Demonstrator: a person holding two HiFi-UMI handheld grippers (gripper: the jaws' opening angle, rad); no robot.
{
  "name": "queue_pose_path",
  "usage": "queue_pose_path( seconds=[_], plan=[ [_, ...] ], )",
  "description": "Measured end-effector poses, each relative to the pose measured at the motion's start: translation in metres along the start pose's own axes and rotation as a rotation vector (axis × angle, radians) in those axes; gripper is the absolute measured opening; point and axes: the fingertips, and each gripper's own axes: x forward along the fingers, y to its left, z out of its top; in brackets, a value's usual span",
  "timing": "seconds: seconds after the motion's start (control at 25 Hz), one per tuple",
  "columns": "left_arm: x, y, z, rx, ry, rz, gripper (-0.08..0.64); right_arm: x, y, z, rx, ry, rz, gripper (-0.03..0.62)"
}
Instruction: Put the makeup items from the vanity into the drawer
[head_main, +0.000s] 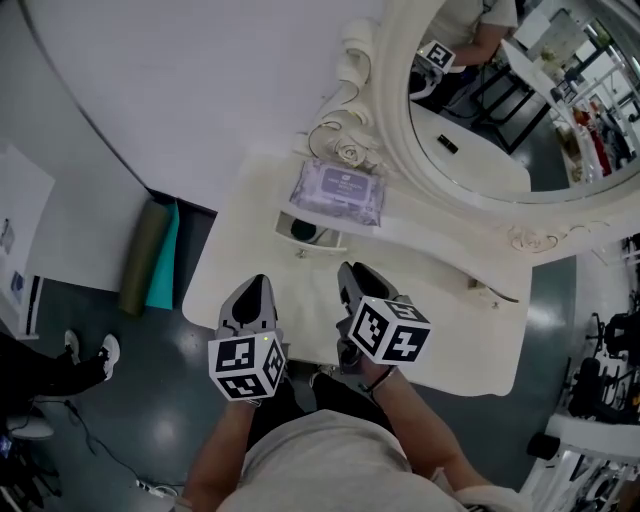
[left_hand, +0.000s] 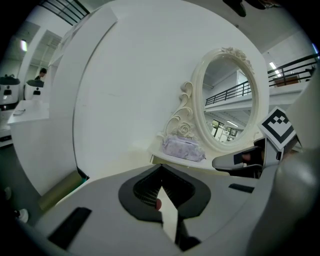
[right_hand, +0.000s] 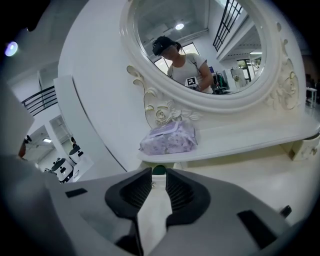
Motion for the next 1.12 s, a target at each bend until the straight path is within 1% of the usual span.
queue_pose_path(
  seconds=[0.2,0.4,0.52,0.76,1.12],
  plan=[
    [-0.005,-0.029,-0.005,0.003,0.004,-0.038,0.004,-0.028,-0.021,0.004,0.006,-0.044,-0.022,0.052],
    [-0.004,-0.058,-0.005,0.037,0.008,-0.078,0.003,-0.056,-0.042,0.008,-0.014,-0.096,-0.032,0.021],
    [-0.001,-0.074,-0.003,0.057,0.009,-0.11,0.003,-0.07,-0.055,0.007,-0.023,-0.115,-0.05,0.018],
    [0.009,-0.099,-0.002,0.085,0.024,-0.163,0.003,-0.086,-0.08,0.008,0.016,-0.142,-0.095,0.018],
    [0.018,-0.116,-0.004,0.126,0.04,-0.209,0.003,-0.096,-0.099,0.005,0.052,-0.147,-0.144,0.018]
  ],
)
